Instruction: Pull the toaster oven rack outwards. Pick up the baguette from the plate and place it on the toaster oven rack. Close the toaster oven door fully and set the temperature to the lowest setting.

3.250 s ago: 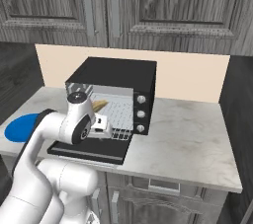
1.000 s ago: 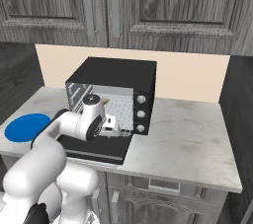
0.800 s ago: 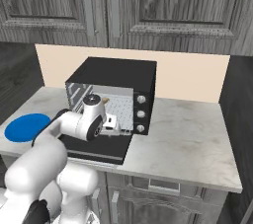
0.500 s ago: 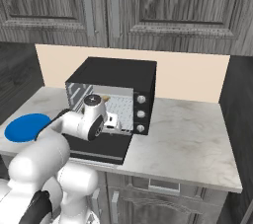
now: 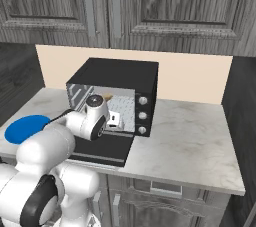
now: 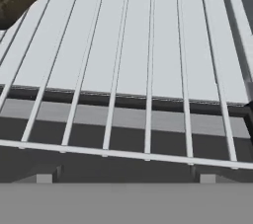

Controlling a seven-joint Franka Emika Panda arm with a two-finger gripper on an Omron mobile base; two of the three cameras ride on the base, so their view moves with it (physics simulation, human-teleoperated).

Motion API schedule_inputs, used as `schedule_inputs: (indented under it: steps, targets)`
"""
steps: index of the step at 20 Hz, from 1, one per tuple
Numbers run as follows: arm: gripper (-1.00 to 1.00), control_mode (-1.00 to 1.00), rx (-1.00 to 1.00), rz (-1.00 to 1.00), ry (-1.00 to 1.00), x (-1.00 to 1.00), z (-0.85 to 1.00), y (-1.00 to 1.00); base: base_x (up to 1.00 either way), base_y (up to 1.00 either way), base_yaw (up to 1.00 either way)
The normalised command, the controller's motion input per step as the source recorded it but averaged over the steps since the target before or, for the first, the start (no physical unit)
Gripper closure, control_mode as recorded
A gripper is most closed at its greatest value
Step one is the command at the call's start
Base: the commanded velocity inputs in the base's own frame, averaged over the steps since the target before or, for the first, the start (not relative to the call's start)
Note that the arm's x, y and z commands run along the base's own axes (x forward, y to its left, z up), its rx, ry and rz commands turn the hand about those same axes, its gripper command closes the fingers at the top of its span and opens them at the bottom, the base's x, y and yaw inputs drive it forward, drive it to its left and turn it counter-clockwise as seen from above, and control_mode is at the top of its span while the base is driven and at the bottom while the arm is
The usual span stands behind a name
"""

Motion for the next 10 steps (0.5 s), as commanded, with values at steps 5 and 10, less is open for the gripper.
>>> schedule_inputs:
  steps: [5, 10]
  targets:
    - [-1.00, -1.00, 0.01, -0.01, -0.07, 0.03, 0.37, 0.00, 0.00, 0.00, 0.00]
    - [-1.00, -1.00, 0.01, 0.00, -0.05, 0.03, 0.37, 0.00, 0.00, 0.00, 0.00]
